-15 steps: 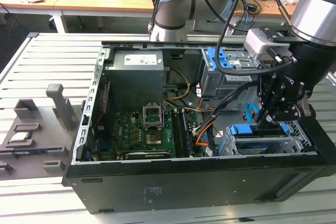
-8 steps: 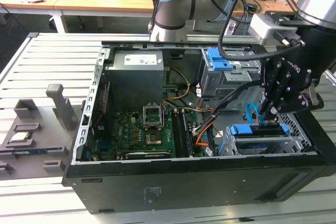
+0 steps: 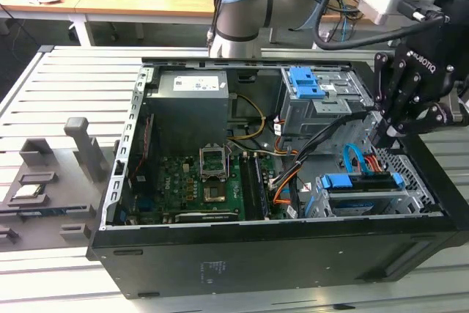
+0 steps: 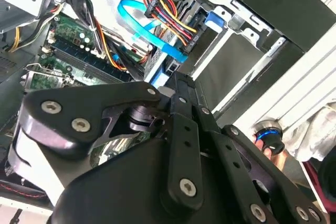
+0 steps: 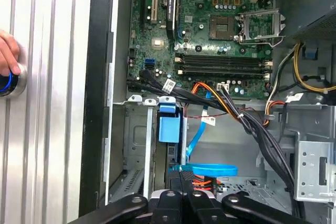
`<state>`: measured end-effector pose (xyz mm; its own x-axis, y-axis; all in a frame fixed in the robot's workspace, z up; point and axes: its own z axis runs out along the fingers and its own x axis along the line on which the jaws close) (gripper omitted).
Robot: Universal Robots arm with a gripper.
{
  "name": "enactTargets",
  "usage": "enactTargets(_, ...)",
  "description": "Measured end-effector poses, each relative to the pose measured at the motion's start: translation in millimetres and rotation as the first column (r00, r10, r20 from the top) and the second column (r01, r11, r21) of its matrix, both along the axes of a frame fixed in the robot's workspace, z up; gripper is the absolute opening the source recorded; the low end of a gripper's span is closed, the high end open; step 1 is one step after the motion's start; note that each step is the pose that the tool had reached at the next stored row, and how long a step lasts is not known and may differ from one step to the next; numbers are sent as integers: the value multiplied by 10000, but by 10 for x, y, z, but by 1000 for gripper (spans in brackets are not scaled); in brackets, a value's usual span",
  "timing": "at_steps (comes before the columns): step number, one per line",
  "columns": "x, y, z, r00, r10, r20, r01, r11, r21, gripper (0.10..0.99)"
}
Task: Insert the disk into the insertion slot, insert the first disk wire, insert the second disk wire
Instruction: 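Insert the second disk wire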
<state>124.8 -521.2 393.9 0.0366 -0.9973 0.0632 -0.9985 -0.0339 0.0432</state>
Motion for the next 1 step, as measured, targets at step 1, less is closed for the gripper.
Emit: enactTargets(1,0,0,1,10000,0,0,0,10000,-1,106)
